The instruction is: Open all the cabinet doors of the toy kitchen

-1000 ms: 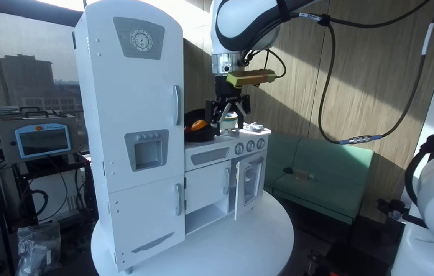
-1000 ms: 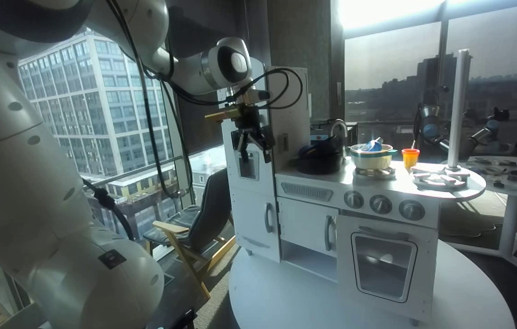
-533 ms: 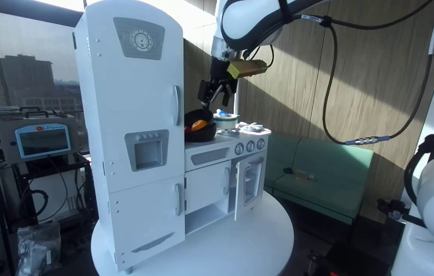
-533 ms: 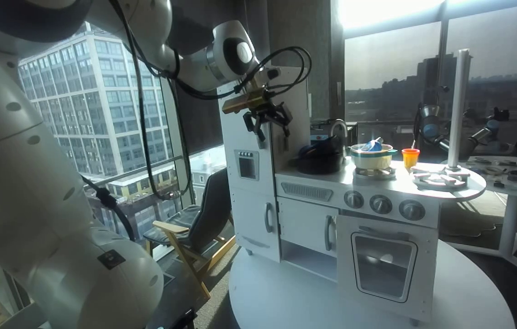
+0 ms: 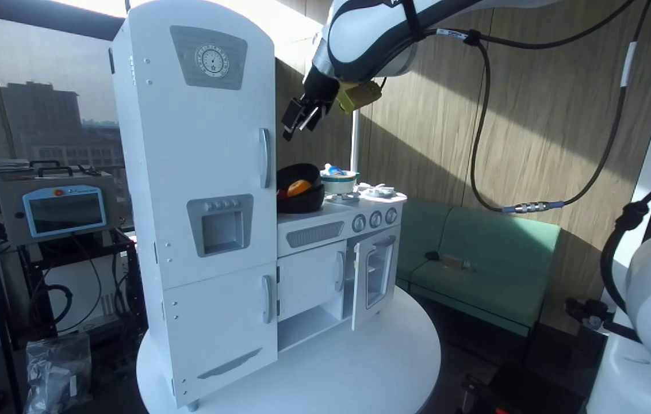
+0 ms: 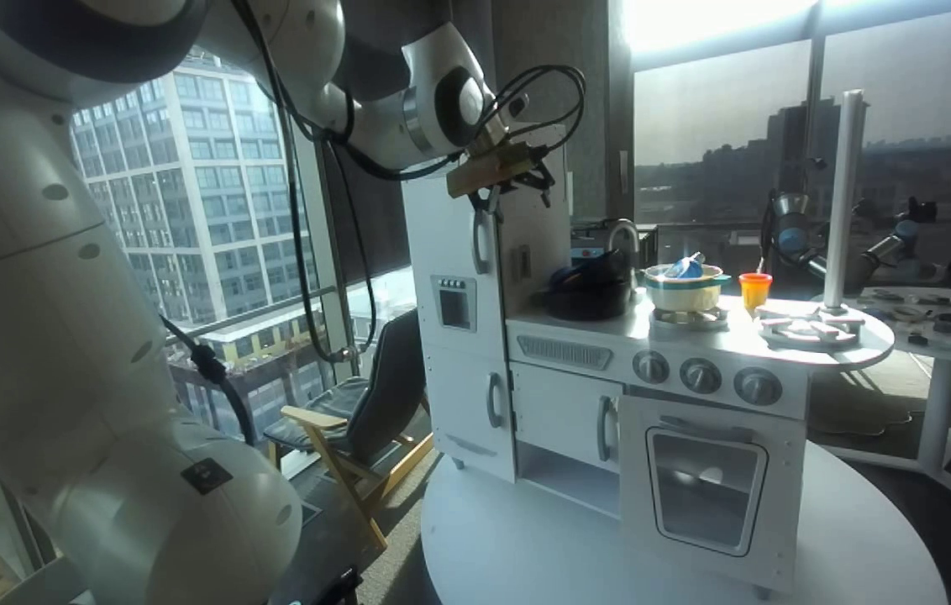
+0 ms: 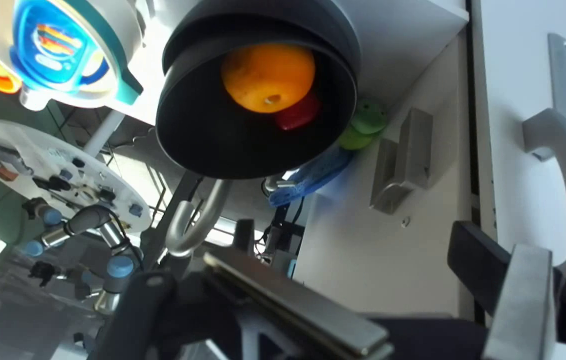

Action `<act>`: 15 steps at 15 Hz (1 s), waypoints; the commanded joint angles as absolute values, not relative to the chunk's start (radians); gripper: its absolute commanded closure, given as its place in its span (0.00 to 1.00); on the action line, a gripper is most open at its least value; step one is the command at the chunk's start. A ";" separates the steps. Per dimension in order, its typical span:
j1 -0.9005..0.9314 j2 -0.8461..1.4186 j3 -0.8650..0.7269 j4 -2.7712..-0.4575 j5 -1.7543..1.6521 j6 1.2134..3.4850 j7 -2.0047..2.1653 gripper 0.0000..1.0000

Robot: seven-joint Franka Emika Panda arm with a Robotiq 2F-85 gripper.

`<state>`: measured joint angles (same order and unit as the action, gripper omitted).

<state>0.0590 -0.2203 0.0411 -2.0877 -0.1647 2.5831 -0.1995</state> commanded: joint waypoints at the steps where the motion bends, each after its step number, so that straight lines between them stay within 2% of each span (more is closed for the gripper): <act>1: 0.124 -0.211 -0.011 -2.098 -0.005 2.750 -0.401 0.00; 4: 0.234 -0.205 -0.070 -2.093 0.250 2.797 -0.615 0.00; 7: 0.302 -0.216 -0.133 -2.056 0.466 2.639 -0.817 0.00; 10: 0.156 -0.192 -0.054 -2.027 0.209 2.525 -0.601 0.00; 15: 0.153 -0.201 -0.042 -1.982 0.183 2.343 -0.558 0.00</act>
